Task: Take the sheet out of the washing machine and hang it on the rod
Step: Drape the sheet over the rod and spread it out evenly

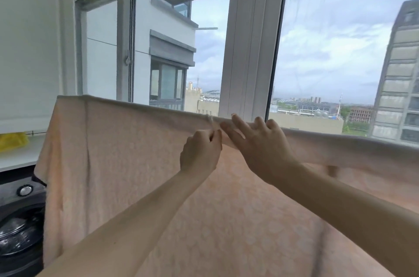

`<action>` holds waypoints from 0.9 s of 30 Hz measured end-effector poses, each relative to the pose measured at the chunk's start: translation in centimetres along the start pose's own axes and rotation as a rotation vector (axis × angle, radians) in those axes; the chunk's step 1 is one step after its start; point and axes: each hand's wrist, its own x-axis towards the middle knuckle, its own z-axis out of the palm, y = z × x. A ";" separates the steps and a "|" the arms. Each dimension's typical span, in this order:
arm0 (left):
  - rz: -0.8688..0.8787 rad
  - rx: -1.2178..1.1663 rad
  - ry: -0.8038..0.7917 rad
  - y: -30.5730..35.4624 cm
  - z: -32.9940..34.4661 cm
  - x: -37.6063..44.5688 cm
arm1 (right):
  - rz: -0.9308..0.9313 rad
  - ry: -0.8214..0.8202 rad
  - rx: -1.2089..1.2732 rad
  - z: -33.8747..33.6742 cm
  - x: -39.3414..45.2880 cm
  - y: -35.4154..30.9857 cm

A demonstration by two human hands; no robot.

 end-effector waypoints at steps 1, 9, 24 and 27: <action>-0.002 -0.002 -0.013 -0.3 -0.1 0.3 | 0.021 0.006 -0.023 0.2 0.0 0.0; -0.214 -0.227 -0.133 -1.4 -2.6 5.4 | 0.038 0.041 -0.112 0.2 -0.6 -0.3; 0.119 -0.088 -0.131 -6.1 -3.7 3.3 | 0.076 0.053 -0.141 -0.4 -0.2 -2.2; 0.088 -0.097 -0.138 -6.5 -3.9 3.7 | 0.097 0.091 -0.081 -0.7 1.0 -3.1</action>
